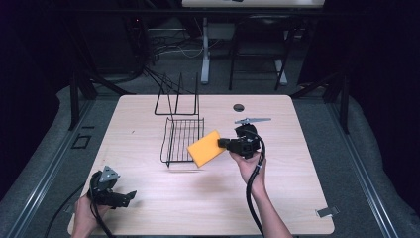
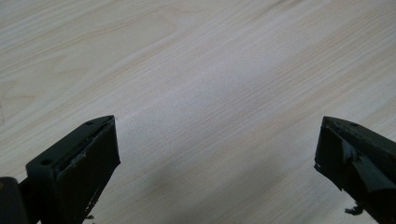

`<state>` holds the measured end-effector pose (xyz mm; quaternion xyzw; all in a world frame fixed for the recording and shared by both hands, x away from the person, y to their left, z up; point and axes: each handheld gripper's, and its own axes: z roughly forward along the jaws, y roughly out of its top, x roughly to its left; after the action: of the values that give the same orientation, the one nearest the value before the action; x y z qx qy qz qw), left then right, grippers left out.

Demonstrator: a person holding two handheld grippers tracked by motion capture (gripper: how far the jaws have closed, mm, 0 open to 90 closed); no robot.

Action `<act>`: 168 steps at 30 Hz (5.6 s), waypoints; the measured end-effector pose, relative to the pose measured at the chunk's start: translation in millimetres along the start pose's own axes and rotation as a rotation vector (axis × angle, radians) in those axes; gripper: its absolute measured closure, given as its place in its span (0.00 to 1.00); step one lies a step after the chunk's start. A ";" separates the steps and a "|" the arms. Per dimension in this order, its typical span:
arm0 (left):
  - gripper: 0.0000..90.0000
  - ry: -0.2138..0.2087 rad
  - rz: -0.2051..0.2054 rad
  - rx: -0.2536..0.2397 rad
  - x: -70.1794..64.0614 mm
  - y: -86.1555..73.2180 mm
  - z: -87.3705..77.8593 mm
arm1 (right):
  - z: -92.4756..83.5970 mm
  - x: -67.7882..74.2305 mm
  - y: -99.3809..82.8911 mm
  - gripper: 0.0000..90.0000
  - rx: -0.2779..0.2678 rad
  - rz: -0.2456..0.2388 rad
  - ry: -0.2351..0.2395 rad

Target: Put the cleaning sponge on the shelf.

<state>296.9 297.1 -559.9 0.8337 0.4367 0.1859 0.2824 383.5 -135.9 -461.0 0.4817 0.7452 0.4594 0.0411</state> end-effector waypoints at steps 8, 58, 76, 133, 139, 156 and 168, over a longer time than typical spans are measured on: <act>0.00 0.005 0.000 0.000 -0.3 0.2 0.2 | 14.3 4.8 -1.8 0.96 -0.012 0.034 -0.012; 0.00 -0.012 0.009 0.009 -2.2 1.6 1.5 | 78.6 23.1 -9.4 0.94 -0.085 0.179 -0.023; 0.00 -0.010 0.010 -0.004 -4.0 1.4 1.0 | 107.1 25.1 -18.7 0.92 -0.095 0.227 -0.073; 0.00 -0.020 0.026 0.011 -7.4 2.5 1.5 | 9.4 32.9 -32.5 0.16 -0.012 -0.063 -0.114; 0.00 -0.021 0.029 0.012 -7.5 2.5 2.0 | -13.2 23.5 -45.7 0.14 -0.012 -0.097 -0.128; 0.00 -0.027 0.039 0.018 -9.0 2.4 3.9 | -79.0 -16.2 -94.4 0.06 0.040 -0.088 -0.229; 0.00 -0.027 0.045 0.017 -9.1 2.2 5.2 | -91.3 -46.9 -138.0 0.05 0.107 -0.031 -0.263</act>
<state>296.2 286.9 -563.1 0.8482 0.4154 0.1773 0.2766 268.6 -245.9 -526.4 0.5278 0.7641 0.3511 0.1196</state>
